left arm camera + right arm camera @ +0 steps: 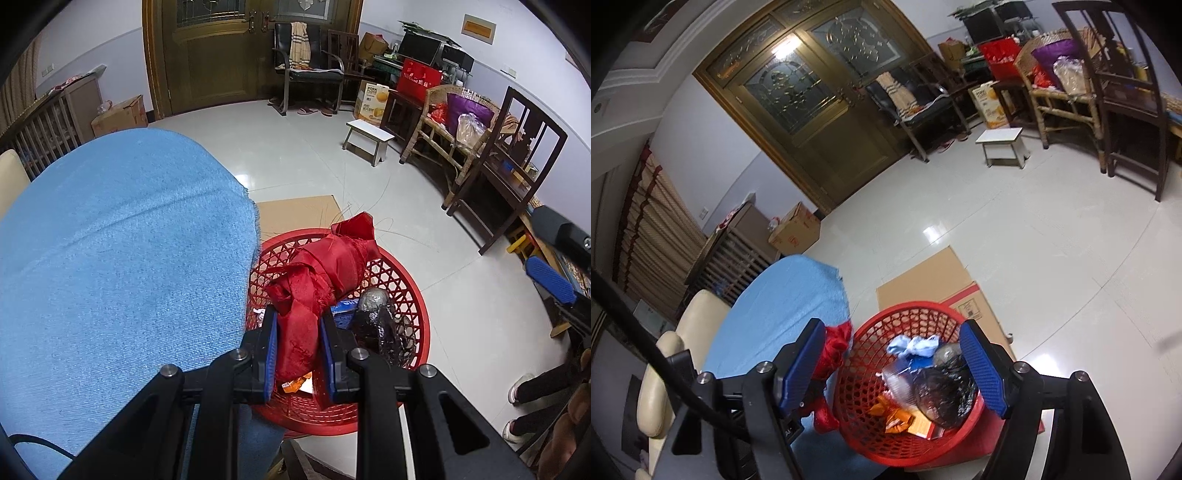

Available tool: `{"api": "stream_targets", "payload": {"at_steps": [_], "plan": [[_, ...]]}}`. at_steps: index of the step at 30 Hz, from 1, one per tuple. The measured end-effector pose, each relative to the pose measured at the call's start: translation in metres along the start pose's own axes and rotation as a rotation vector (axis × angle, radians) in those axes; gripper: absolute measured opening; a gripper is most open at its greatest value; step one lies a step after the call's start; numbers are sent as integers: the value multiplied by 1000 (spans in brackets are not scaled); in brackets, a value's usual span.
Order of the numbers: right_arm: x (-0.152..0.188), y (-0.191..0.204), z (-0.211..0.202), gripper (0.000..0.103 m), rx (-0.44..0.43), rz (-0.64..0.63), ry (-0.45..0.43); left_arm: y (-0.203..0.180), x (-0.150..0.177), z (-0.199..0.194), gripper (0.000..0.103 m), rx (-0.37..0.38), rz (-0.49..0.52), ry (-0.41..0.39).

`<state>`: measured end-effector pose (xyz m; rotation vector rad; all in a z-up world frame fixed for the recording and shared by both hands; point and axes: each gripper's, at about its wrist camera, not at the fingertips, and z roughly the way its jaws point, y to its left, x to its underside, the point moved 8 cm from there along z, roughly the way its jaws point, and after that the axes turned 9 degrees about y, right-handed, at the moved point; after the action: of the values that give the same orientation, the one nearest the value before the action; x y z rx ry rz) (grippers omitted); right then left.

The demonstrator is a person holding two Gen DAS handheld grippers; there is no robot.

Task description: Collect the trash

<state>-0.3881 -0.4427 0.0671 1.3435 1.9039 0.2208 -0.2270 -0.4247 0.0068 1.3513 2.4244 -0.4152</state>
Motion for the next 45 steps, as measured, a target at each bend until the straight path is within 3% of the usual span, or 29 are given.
{"api": "stream_targets", "payload": {"at_steps": [14, 16, 18, 19, 31, 45], "plan": [[-6, 1, -9, 79, 6, 3, -31, -3, 0, 10, 25, -3, 11, 20], [-7, 2, -10, 79, 9, -1, -34, -3, 0, 11, 36, 4, 9, 28], [-6, 2, -9, 79, 17, -9, -32, -2, 0, 11, 72, 2, -3, 34], [-5, 2, -9, 79, 20, -13, -30, 0, 0, 9, 74, -9, -10, 24], [22, 8, 8, 81, 198, -160, 18, 41, 7, -42, 75, -48, -71, -81], [87, 35, 37, 81, 256, -273, 148, 82, 34, -72, 78, -92, -144, -136]]}}
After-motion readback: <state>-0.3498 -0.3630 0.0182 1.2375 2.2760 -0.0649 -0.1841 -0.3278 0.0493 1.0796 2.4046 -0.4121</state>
